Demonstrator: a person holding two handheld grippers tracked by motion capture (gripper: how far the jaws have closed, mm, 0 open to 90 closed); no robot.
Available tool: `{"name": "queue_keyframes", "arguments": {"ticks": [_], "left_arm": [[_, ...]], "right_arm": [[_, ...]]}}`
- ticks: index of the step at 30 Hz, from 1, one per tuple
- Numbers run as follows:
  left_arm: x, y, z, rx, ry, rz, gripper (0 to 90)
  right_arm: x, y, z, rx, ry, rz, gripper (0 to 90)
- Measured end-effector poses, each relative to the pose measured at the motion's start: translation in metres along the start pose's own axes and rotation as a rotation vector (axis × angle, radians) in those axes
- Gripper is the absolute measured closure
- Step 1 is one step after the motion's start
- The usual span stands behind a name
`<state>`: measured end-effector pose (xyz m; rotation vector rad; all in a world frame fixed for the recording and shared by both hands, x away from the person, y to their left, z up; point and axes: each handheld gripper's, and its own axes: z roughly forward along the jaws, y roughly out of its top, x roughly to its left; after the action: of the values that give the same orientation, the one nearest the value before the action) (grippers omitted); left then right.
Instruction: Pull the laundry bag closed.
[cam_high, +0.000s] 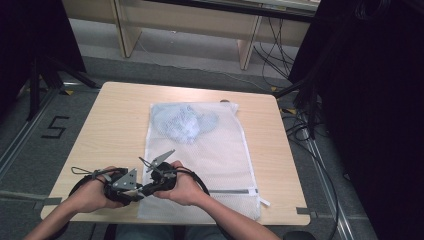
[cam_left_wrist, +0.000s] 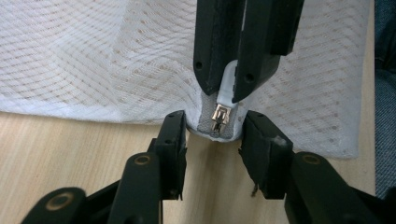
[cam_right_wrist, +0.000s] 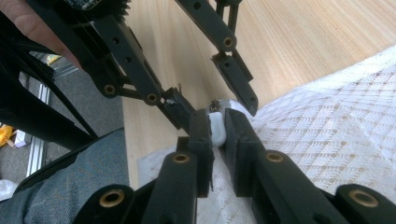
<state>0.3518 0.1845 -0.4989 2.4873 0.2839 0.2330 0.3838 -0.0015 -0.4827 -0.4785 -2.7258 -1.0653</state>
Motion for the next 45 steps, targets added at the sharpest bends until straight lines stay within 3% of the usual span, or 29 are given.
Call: {"name": "queue_keyframes", "arguments": {"ticks": [1,5,6,7,9,12,15,17,18,19,23,25,30,32,34,35,36,45], "left_arm": [[0.0020,0.0003,-0.0014,0.013,-0.007,0.027,58.3],[0.0030,-0.0002,-0.0006,0.004,-0.024,0.025,56.1],[0.0007,-0.0007,0.0009,-0.021,-0.018,-0.004,57.2],[0.0027,-0.0005,-0.0008,0.006,-0.017,0.035,58.4],[0.0024,-0.0008,0.0002,-0.003,-0.024,0.027,61.1],[0.0024,0.0001,-0.0011,0.015,-0.008,0.069,66.1],[-0.0002,0.0000,0.0005,-0.009,-0.004,0.045,71.6],[0.0011,0.0007,-0.0015,0.021,-0.014,0.073,74.2],[-0.0006,0.0002,0.0001,-0.002,-0.007,0.056,75.0],[0.0010,0.0008,-0.0012,0.018,-0.006,0.084,75.5],[-0.0022,0.0010,0.0004,0.000,0.002,0.079,77.5],[-0.0005,0.0019,-0.0020,0.024,0.003,0.115,78.4],[0.0002,0.0018,-0.0025,0.026,-0.013,0.102,79.3],[-0.0020,0.0010,-0.0006,-0.007,-0.010,0.060,79.6],[-0.0010,0.0008,-0.0019,0.013,-0.006,0.064,79.9],[-0.0027,0.0000,-0.0013,0.001,-0.009,0.031,80.0],[-0.0005,0.0006,-0.0024,0.010,-0.014,0.059,80.1],[-0.0007,0.0007,-0.0027,0.018,-0.020,0.047,81.1]], "right_arm": [[0.0000,0.0000,-0.0004,0.001,-0.003,0.001,82.6],[0.0004,-0.0003,-0.0006,0.002,-0.003,0.007,82.6],[0.0004,-0.0004,-0.0005,0.001,-0.002,0.007,82.7],[0.0005,-0.0004,-0.0005,0.001,-0.001,0.009,82.7],[0.0003,-0.0007,-0.0002,-0.001,0.003,0.008,82.7],[0.0009,-0.0011,-0.0003,0.000,0.006,0.024,82.7],[0.0002,-0.0009,-0.0006,-0.012,0.013,0.020,82.7],[0.0005,-0.0010,-0.0012,-0.011,0.009,0.024,82.6],[0.0008,-0.0010,-0.0013,-0.012,0.009,0.026,82.7],[0.0002,-0.0008,-0.0012,-0.015,0.014,0.014,82.7],[0.0003,-0.0009,-0.0024,-0.010,0.011,0.016,82.7],[-0.0004,-0.0013,-0.0032,-0.011,0.014,0.011,82.7],[0.0000,-0.0016,-0.0046,-0.007,0.016,0.002,82.7],[0.0001,-0.0017,-0.0048,-0.007,0.013,0.001,82.7],[-0.0001,-0.0020,-0.0049,-0.008,0.014,0.002,82.7],[-0.0001,-0.0021,-0.0051,-0.005,0.014,0.003,82.7],[-0.0002,-0.0023,-0.0055,-0.004,0.018,0.003,82.7],[0.0004,-0.0028,-0.0071,0.009,0.018,0.003,82.8]]}}
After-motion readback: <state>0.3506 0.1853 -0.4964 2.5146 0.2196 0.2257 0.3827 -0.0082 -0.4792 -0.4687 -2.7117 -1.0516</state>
